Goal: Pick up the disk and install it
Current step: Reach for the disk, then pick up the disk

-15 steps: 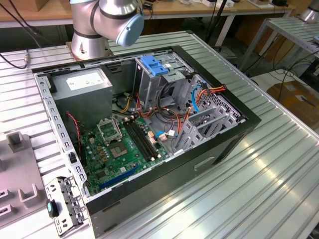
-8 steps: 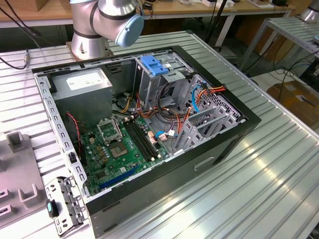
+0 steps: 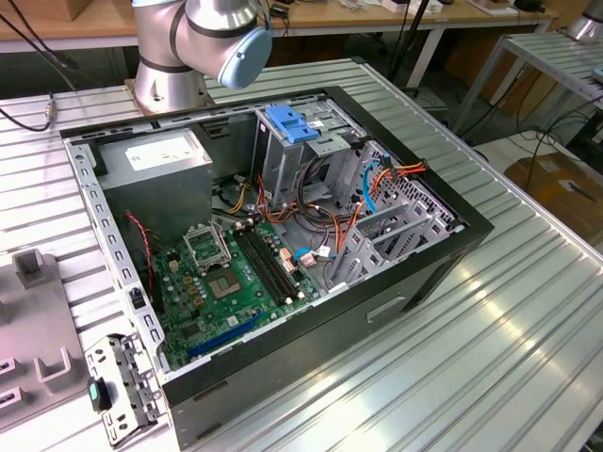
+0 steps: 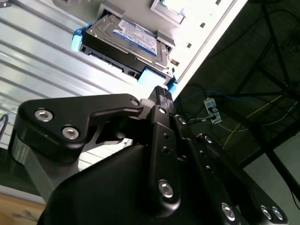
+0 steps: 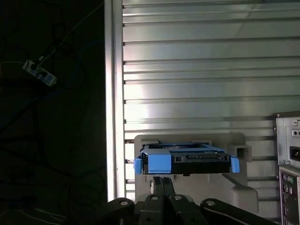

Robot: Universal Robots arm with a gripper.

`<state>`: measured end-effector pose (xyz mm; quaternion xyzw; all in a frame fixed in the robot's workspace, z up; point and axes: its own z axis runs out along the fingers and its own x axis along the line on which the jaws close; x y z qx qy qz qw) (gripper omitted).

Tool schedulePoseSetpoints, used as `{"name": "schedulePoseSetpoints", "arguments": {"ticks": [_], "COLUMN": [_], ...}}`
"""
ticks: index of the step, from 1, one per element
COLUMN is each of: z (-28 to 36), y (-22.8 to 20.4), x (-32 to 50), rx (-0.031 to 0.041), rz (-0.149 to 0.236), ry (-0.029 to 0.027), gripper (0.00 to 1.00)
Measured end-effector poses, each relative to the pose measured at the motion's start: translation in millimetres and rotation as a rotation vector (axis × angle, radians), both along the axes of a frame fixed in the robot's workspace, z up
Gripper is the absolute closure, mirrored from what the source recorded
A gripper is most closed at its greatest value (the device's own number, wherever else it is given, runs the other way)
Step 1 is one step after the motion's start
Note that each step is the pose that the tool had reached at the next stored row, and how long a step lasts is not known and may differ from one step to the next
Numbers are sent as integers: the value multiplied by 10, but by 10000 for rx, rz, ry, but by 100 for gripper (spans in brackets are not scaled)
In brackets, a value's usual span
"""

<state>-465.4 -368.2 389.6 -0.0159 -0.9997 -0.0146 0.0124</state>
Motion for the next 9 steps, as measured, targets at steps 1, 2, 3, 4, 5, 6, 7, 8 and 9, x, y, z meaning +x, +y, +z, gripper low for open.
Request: {"name": "schedulePoseSetpoints", "arguments": {"ticks": [1, 2, 3, 4, 5, 6, 7, 8, 9], "z": [0, 0, 0, 0, -1, 0, -1, -1, 0], "y": [0, 0, 0, 0, 0, 0, 0, 0, 0], "x": [0, 0, 0, 0, 0, 0, 0, 0, 0], "rx": [0, -1, -1, -1, -4, -7, -8, -8, -8], "rz": [0, 0, 0, 0, 0, 0, 334, 483, 567], "ry": [0, 0, -1, 0, -1, 0, -1, -1, -1], "gripper": [89, 89, 89, 89, 89, 89, 89, 89, 89]}}
